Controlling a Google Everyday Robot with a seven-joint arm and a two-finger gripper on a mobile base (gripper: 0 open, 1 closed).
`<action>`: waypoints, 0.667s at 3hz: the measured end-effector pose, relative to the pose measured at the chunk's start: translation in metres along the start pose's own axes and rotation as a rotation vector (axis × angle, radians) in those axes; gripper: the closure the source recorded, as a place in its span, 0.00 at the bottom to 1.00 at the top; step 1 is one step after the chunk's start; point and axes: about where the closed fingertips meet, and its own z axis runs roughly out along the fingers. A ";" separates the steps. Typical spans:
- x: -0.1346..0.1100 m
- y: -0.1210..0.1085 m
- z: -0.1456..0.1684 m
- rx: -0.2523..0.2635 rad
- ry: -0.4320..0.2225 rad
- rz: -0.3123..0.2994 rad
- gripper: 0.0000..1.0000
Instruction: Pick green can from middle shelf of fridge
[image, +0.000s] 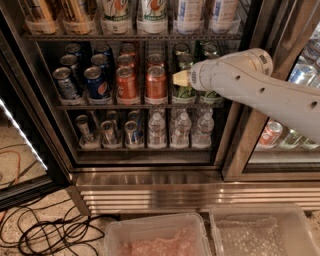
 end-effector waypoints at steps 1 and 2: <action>0.003 0.008 -0.009 -0.033 0.027 -0.005 1.00; 0.006 0.012 -0.022 -0.053 0.051 -0.011 1.00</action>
Offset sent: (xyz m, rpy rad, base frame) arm -0.0962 -0.0101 0.0349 -0.0297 0.1731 0.1369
